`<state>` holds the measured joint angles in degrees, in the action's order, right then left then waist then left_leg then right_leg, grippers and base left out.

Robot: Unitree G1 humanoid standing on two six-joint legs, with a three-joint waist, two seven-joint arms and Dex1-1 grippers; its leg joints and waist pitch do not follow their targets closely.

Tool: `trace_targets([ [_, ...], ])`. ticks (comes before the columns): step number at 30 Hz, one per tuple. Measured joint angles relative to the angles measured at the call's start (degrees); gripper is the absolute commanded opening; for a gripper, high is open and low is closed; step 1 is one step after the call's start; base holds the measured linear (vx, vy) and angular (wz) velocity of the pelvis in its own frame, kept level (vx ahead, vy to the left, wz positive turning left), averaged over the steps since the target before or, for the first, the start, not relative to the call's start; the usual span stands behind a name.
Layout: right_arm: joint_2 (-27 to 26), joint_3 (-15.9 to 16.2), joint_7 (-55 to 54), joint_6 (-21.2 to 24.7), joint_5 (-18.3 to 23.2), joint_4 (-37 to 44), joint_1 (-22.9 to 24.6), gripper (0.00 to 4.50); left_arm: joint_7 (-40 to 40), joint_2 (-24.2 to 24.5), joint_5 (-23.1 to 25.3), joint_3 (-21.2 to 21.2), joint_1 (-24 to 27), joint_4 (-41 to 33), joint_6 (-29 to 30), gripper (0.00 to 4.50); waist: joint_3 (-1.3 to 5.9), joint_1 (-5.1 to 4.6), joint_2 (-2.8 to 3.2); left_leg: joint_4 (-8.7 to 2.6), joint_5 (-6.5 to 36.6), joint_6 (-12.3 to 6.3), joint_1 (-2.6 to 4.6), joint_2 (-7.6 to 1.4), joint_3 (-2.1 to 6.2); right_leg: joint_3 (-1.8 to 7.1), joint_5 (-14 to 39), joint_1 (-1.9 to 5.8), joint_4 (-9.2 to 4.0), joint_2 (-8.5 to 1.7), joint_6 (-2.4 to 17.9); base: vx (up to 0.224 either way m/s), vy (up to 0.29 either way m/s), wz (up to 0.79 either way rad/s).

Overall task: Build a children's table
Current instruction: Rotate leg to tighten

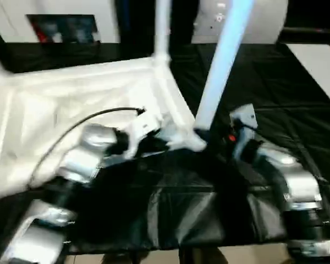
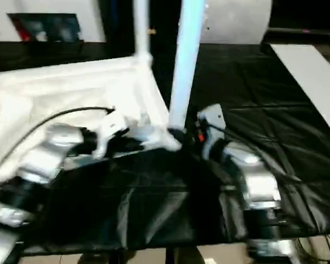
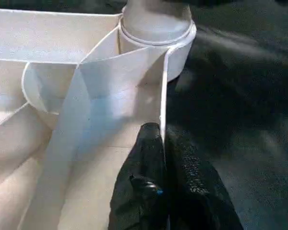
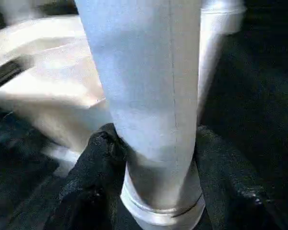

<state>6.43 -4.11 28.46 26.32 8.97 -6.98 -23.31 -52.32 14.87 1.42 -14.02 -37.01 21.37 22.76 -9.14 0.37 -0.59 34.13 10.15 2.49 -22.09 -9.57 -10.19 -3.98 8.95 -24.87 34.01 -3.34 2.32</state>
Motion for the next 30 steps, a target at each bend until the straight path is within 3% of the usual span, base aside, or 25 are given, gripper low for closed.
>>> trace_targets([
  [3, -3.7, -0.5, -8.8, -0.1, -2.1, -0.5, -1.3, 1.91, 4.1, -2.5, 0.6, 0.2, -1.4, 1.6, 0.7, 0.0, -0.01, -0.08, 0.01, -0.01, 0.0, 0.0, -0.06, 0.03, 0.0, 0.01, 0.0, -0.02, -0.03, -0.02, 0.0, 0.0, 0.0, 0.0],
  [5, -7.0, -1.9, -13.4, -0.5, -2.2, -0.3, -1.4, 2.46, 5.5, -3.6, 1.1, 0.1, -1.6, 1.9, 0.8, 0.0, 0.0, -0.08, 0.01, -0.03, 0.0, -0.01, -0.06, 0.03, 0.0, 0.01, 0.0, -0.03, -0.03, -0.03, 0.0, 0.0, 0.0, 0.0],
  [8, -8.5, -2.0, -16.5, -0.9, -3.4, 0.3, -1.3, 2.63, 6.3, -4.4, 1.8, -0.1, -1.9, 2.0, 0.7, 0.0, 0.0, -0.07, 0.01, -0.16, 0.0, -0.03, -0.08, 0.06, 0.0, 0.04, -0.1, -0.03, -0.03, -0.02, 0.0, 0.0, 0.0, 0.0],
  [14, -6.4, 0.1, -15.0, -2.8, -4.4, 2.3, 1.4, 3.23, 5.5, -3.8, 1.8, -1.0, -2.0, 1.8, -1.1, 0.0, 0.0, 0.39, 0.01, -0.47, 0.0, -0.03, -0.04, 0.06, 0.0, 0.0, -0.2, -0.05, 0.02, -0.02, 0.1, 0.0, 0.0, 0.0],
  [17, -2.3, 1.2, -10.9, -4.0, -4.1, 3.4, 5.0, 3.49, 3.0, -1.4, 1.8, -2.1, -1.9, 1.7, -3.6, 0.0, -0.01, 0.47, -0.01, -0.54, 0.0, -0.03, -0.07, 0.05, 0.01, -0.01, -0.1, -0.11, 0.01, -0.02, 0.0, 0.0, 0.0, 0.0],
  [21, 2.5, -1.1, -1.6, -4.4, 1.3, 6.4, 9.5, 3.87, -0.8, 1.3, 0.9, -2.1, -1.3, 2.1, -7.7, 0.0, -0.02, 0.45, 0.01, -0.61, -0.1, -0.33, -0.2, 0.04, 0.01, -0.03, -0.1, -0.25, 0.01, -0.01, 0.0, 0.0, 0.0, 0.0],
  [25, 10.7, -1.4, 11.1, -4.3, 7.0, 13.8, 13.2, 4.22, -6.0, 4.4, 0.5, -2.2, -1.1, 4.0, -13.7, 0.0, -0.03, 0.78, -0.01, -0.64, -0.1, -0.36, -0.11, -0.04, 0.02, -0.08, -0.1, -0.18, 0.02, 0.06, 0.0, 0.0, 0.0, 0.0],
  [30, 13.0, -1.4, 17.0, -0.5, 13.2, 19.8, 14.7, 4.46, -10.8, 5.0, -0.5, -2.7, -0.8, 5.3, -18.1, 0.0, -0.02, 1.85, 0.03, -0.55, -0.1, -0.34, -0.14, -0.02, 0.04, -0.08, -0.1, -0.13, 0.01, 0.02, 0.0, 0.0, 0.0, 0.0],
])
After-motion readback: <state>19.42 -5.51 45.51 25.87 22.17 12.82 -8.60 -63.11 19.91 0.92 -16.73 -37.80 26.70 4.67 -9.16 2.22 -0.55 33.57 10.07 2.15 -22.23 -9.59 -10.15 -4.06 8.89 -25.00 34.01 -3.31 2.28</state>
